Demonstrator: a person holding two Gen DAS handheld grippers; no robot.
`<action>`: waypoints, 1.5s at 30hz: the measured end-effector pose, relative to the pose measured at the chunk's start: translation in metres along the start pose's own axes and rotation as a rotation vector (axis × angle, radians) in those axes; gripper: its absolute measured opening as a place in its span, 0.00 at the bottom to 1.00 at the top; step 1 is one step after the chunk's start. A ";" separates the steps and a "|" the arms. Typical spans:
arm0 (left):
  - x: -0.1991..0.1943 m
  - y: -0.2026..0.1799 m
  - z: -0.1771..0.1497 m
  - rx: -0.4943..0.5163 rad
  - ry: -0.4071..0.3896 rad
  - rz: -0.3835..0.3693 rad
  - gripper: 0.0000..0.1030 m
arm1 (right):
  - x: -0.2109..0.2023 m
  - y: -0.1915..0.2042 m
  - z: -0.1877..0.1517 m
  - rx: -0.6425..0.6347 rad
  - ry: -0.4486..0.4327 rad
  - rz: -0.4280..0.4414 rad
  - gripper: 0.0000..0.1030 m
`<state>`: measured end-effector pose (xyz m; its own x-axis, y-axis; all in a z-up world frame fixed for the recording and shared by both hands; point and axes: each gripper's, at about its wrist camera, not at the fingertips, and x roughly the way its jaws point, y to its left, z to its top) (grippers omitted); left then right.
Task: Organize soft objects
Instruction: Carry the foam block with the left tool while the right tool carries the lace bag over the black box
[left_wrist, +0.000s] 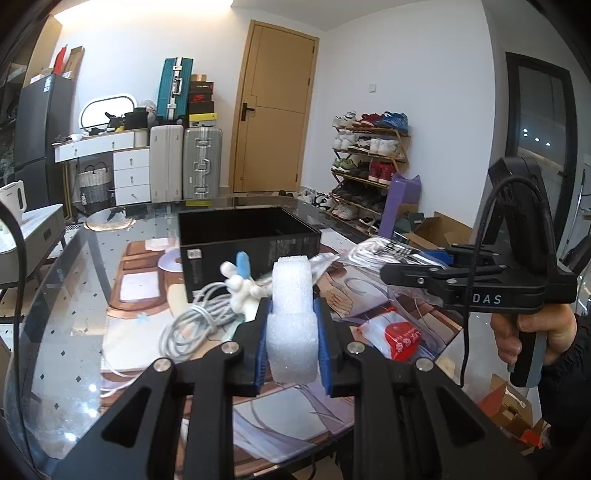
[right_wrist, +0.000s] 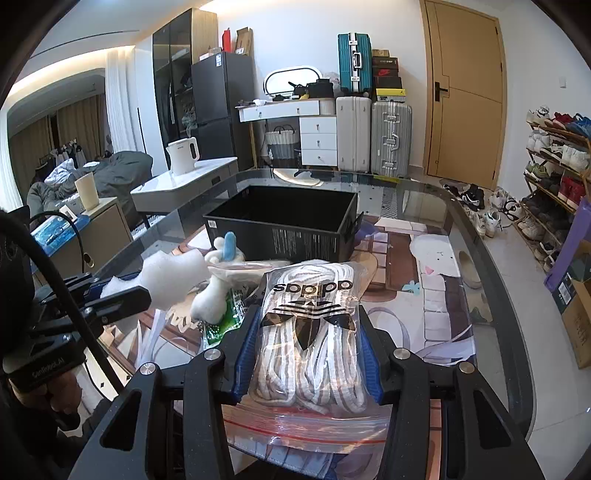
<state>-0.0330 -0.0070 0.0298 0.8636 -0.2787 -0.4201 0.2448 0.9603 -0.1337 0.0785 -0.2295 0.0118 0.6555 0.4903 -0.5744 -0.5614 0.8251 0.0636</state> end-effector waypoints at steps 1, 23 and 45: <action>-0.001 0.002 0.003 -0.003 -0.003 0.005 0.20 | -0.001 0.001 0.000 -0.001 -0.003 -0.005 0.47; 0.009 0.028 0.038 -0.025 -0.046 0.120 0.20 | 0.007 0.010 0.032 -0.016 -0.067 0.020 0.47; 0.061 0.051 0.088 -0.010 -0.049 0.118 0.20 | 0.061 -0.001 0.075 -0.056 -0.028 0.022 0.47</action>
<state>0.0708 0.0258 0.0764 0.9066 -0.1627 -0.3894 0.1362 0.9861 -0.0949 0.1570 -0.1796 0.0381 0.6562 0.5166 -0.5500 -0.6027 0.7974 0.0300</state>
